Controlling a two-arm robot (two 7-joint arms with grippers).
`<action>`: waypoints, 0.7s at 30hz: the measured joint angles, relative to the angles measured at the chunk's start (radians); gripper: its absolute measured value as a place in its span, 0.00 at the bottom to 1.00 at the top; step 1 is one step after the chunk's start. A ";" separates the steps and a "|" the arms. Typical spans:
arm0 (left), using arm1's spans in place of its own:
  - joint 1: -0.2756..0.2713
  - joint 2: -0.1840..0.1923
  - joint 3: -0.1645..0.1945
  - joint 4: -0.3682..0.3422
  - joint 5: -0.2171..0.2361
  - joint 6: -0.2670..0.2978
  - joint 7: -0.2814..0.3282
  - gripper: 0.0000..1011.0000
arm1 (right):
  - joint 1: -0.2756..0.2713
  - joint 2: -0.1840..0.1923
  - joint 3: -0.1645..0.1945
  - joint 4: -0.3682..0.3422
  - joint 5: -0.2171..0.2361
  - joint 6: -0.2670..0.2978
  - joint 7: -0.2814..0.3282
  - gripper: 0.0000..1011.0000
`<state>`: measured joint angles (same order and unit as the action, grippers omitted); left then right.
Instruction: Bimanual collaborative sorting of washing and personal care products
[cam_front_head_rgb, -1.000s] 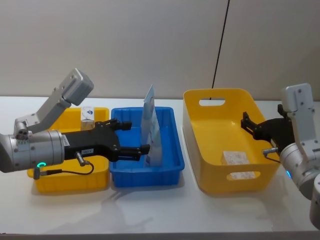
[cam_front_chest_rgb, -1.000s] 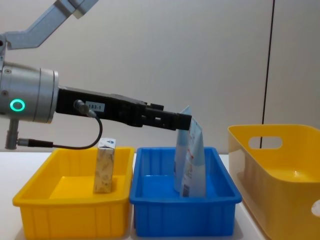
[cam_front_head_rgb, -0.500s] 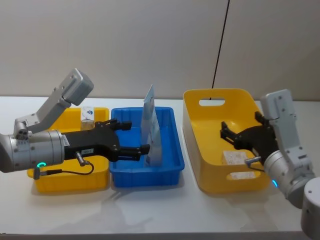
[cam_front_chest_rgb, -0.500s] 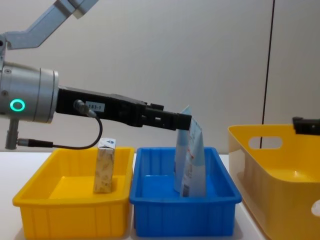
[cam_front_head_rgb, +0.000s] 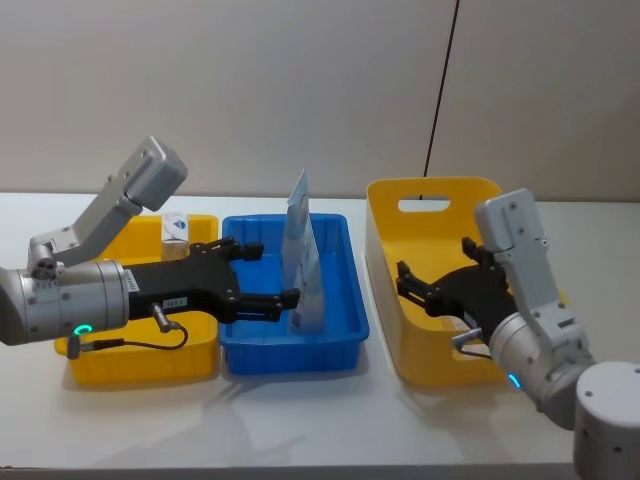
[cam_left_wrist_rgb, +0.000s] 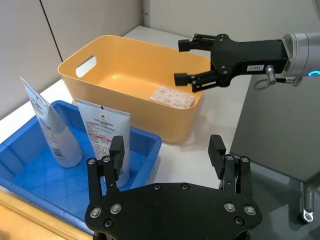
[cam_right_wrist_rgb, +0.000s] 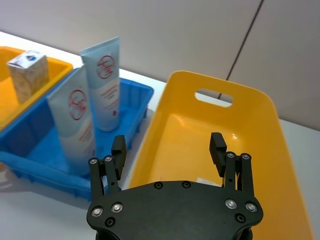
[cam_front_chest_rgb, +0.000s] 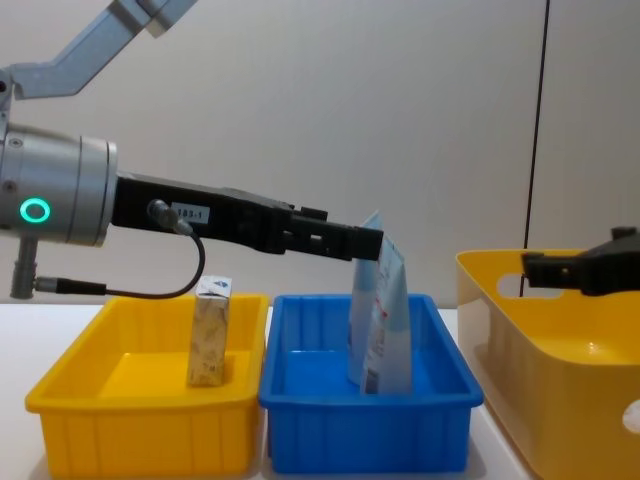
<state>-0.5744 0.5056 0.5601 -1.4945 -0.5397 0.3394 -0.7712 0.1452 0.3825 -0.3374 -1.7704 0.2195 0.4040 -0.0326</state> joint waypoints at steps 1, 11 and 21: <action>0.000 0.000 0.000 0.000 0.000 0.000 0.000 0.99 | 0.002 -0.003 -0.006 -0.001 -0.001 0.004 0.004 0.99; 0.000 0.000 0.000 0.000 0.000 0.000 0.000 0.99 | 0.022 -0.028 -0.045 0.002 -0.008 0.025 0.034 0.99; 0.000 0.000 0.000 0.000 0.000 0.000 0.000 0.99 | 0.057 -0.052 -0.084 0.031 -0.017 0.046 0.071 0.99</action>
<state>-0.5745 0.5056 0.5600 -1.4944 -0.5397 0.3395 -0.7712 0.2019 0.3302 -0.4214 -1.7393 0.2021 0.4498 0.0389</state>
